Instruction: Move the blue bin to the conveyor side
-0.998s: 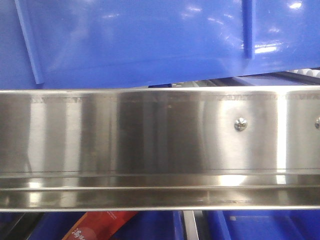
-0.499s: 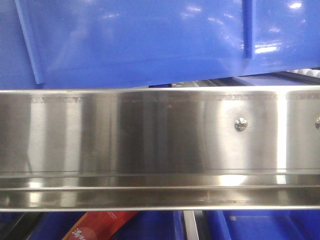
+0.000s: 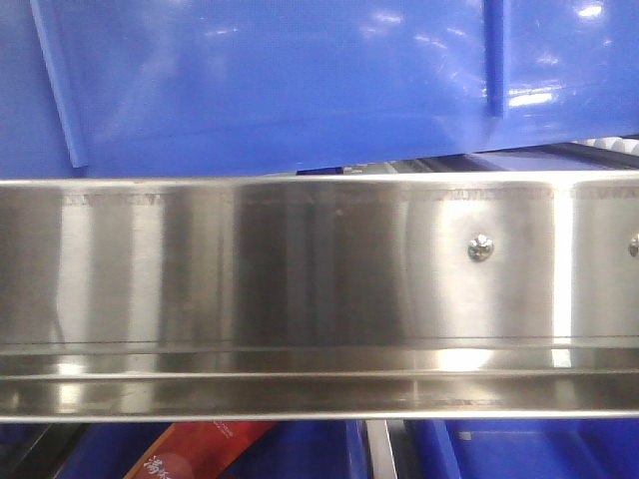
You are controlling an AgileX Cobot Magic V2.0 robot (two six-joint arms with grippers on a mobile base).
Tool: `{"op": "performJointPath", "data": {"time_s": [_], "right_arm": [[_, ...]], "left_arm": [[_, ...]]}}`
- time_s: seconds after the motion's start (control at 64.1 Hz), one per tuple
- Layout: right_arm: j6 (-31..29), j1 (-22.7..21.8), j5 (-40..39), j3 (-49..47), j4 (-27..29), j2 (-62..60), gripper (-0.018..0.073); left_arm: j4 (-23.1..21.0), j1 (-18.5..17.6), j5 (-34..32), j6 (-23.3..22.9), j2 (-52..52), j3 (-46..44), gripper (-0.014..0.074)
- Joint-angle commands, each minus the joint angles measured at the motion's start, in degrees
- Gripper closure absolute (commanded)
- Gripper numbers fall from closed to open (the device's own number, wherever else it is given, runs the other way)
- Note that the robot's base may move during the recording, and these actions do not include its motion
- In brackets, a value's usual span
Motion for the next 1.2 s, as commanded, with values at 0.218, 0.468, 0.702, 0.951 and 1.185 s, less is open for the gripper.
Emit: {"op": "performJointPath", "data": {"time_s": [0.218, 0.468, 0.702, 0.951, 1.185], "right_arm": [[0.47, 0.09, -0.83, 0.12, -0.94, -0.04, 0.0270], [0.55, 0.09, -0.83, 0.17, -0.94, -0.04, 0.0270], [0.54, 0.09, -0.83, 1.20, -0.94, -0.04, 0.0270], [0.54, 0.09, -0.83, 1.20, -0.94, -0.04, 0.0270], [0.57, 0.09, -0.83, 1.18, -0.94, -0.04, 0.0285]], "left_arm": [[-0.64, -0.07, -0.29, -0.12, -0.06, -0.41, 0.0585], [-0.64, -0.07, -0.29, -0.12, -0.06, -0.41, 0.0585], [-0.74, -0.07, -0.29, -0.12, -0.06, -0.41, 0.0585], [-0.74, -0.07, -0.29, -0.12, -0.06, -0.41, 0.0585], [-0.74, -0.07, -0.29, -0.12, -0.06, -0.41, 0.0585]]}}
